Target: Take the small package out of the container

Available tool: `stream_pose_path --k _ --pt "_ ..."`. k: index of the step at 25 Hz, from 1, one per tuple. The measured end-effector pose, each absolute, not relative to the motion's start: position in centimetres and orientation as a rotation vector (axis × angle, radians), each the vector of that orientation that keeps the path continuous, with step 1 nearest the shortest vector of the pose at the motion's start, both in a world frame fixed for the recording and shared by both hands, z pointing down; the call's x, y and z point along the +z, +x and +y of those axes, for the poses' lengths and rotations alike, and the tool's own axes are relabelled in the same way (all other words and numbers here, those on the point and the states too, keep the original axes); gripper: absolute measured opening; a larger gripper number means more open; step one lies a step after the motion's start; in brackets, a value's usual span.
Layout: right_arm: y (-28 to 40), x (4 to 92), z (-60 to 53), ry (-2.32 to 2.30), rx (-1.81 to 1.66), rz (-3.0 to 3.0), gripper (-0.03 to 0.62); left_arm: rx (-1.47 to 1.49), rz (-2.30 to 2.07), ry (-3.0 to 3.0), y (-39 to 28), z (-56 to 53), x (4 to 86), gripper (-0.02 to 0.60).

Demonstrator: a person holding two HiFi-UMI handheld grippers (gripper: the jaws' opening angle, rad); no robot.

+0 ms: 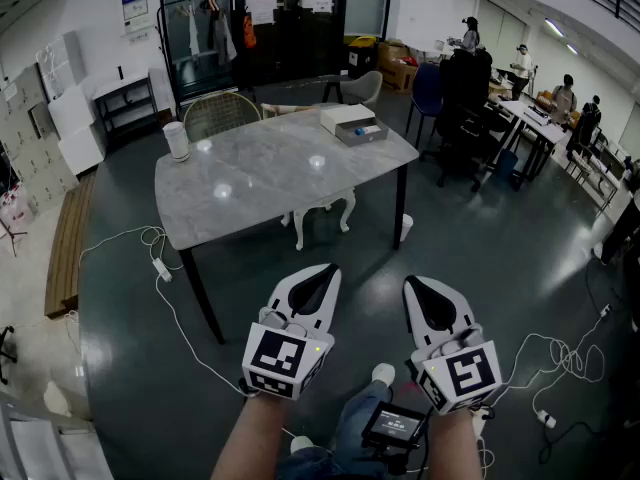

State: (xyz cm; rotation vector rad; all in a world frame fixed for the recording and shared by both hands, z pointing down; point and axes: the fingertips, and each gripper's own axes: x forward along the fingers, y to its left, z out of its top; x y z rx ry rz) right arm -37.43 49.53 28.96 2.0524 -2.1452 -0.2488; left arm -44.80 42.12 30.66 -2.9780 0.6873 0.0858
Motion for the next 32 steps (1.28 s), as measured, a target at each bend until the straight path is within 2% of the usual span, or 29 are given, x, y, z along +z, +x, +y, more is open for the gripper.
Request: stream_pose_path --k 7,13,32 --pt "-37.0 29.5 50.0 2.049 -0.211 -2.152 0.025 0.061 0.693 -2.971 -44.6 42.3 30.6 0.011" --pt "-33.0 30.7 47.7 2.093 -0.156 -2.150 0.025 0.008 0.707 -2.981 -41.5 39.9 31.8 0.011" --pt "-10.7 29.5 31.0 1.960 -0.124 -2.282 0.025 -0.013 0.816 -2.984 -18.3 24.0 30.5 0.011"
